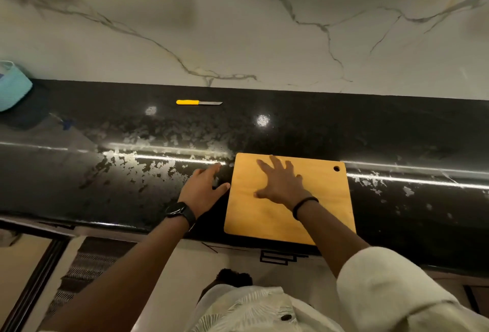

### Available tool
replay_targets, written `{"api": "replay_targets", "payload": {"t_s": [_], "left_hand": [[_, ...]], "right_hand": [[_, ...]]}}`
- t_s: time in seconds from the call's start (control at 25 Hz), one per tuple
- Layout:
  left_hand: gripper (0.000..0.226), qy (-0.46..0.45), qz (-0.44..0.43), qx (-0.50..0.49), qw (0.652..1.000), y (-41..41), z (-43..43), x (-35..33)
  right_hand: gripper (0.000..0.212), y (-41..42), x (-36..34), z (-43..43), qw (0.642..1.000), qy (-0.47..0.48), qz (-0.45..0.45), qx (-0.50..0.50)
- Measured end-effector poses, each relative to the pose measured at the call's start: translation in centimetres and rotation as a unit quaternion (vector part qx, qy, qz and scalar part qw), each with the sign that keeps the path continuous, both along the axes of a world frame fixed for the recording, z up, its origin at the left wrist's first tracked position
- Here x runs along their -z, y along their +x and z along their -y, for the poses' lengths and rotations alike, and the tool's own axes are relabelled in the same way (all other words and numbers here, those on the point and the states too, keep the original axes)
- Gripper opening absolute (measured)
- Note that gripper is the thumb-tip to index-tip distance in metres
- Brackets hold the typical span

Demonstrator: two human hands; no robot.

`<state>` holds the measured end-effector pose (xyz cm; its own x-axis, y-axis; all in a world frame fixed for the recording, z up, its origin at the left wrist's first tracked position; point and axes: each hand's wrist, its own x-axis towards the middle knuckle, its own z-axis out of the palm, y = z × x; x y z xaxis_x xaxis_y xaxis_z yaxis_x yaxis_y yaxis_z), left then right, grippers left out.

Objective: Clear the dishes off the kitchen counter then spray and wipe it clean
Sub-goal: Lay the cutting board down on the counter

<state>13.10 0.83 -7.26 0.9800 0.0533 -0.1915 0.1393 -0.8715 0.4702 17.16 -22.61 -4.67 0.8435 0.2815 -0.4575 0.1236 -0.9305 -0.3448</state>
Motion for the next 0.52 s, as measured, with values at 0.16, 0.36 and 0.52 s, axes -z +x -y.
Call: {"api": "replay_targets", "payload": {"t_s": [0.16,0.36,0.52], "left_hand": [[0.056,0.044,0.039,0.030,0.998,7.3,-3.3,0.4],[0.053,0.107,0.035,0.037,0.993,16.3,-7.7,1.7],[0.051,0.136,0.029,0.039,0.990,22.5,-9.5,2.8]], "right_hand": [[0.103,3.5,0.6,-4.1,0.997,-0.047,-0.034,-0.046],[0.103,3.6,2.7,-5.4,0.995,-0.077,-0.041,-0.045],[0.105,3.8,3.0,-5.6,0.996,-0.074,-0.048,-0.025]]}}
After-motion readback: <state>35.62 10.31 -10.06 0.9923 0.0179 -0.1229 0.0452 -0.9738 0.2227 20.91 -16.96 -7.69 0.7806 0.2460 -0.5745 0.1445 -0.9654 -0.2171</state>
